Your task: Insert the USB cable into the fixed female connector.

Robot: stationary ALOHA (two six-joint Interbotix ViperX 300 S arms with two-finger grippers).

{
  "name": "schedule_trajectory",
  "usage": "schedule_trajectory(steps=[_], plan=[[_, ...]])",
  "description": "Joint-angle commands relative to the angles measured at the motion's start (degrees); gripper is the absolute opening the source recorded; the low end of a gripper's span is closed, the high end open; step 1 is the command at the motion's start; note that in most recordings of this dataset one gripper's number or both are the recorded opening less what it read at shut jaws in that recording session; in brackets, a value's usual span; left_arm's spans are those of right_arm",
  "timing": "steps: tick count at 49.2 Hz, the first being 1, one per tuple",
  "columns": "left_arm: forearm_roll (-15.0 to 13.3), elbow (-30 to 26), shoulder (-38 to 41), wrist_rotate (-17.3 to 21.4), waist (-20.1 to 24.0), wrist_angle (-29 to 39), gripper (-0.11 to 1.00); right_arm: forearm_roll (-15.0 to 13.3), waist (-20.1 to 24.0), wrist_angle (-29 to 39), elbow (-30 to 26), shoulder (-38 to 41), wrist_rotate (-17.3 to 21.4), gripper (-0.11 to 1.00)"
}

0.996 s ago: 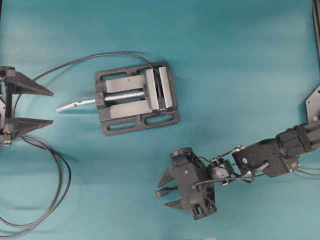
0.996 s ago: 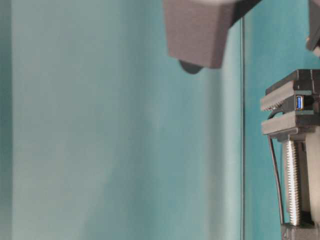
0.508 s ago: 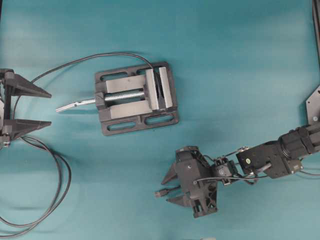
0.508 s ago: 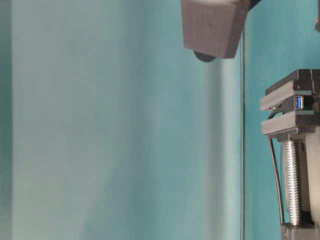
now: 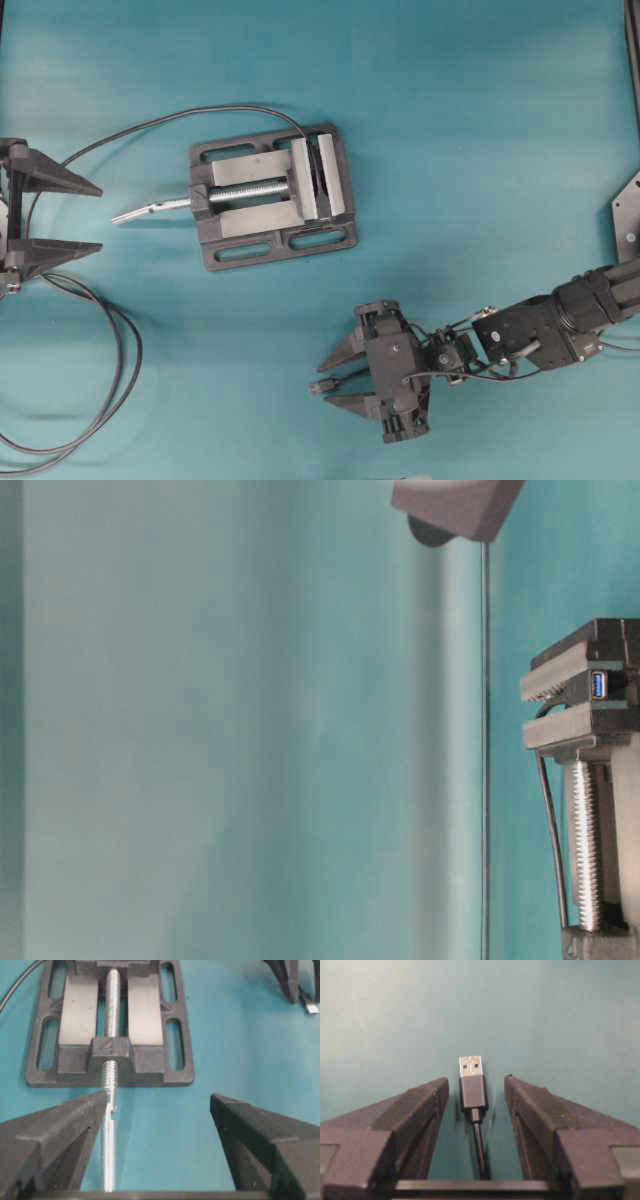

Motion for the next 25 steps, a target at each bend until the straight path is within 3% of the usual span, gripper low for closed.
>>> schedule_trajectory(steps=[1,5,25], plan=[[0.09,-0.53,0.35,-0.09,0.18,-0.53,1.0,0.09,0.97,0.26,-0.35,-0.26,0.09,0.53],[0.09,-0.62,0.35,0.0,0.18,-0.53,1.0,0.09,1.32,0.26,-0.09,-0.35,0.09,0.48],[0.09,-0.62,0.35,0.0,0.18,-0.53,1.0,0.09,2.11,0.35,1.14,-0.97,0.09,0.48]])
